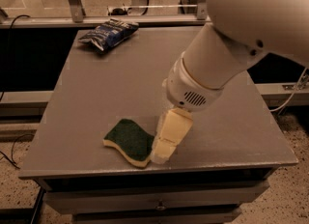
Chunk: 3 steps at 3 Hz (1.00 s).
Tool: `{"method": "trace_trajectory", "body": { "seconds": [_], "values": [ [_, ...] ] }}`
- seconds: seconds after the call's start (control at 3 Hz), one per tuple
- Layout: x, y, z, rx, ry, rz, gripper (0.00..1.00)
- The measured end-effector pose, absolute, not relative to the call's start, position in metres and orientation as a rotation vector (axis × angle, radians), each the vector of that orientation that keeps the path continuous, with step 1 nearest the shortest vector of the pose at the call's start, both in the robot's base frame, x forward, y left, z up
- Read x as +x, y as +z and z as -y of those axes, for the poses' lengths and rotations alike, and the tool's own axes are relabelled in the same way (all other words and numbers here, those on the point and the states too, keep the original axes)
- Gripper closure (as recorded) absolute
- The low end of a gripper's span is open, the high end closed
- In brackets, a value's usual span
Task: Move sponge near blue chip bag
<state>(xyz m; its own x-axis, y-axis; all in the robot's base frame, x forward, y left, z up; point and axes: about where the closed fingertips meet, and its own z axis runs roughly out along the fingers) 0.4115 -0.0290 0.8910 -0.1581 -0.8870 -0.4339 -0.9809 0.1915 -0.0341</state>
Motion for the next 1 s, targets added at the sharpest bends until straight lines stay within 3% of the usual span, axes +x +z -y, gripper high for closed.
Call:
{"method": "trace_trajectory", "body": {
  "seconds": [0.67,1.0],
  "values": [
    [0.405,0.846,-0.018,-1.717,0.507,-2.129,0.0],
    [0.405,0.838,-0.03,-1.687,0.531,-2.126,0.17]
  ]
}}
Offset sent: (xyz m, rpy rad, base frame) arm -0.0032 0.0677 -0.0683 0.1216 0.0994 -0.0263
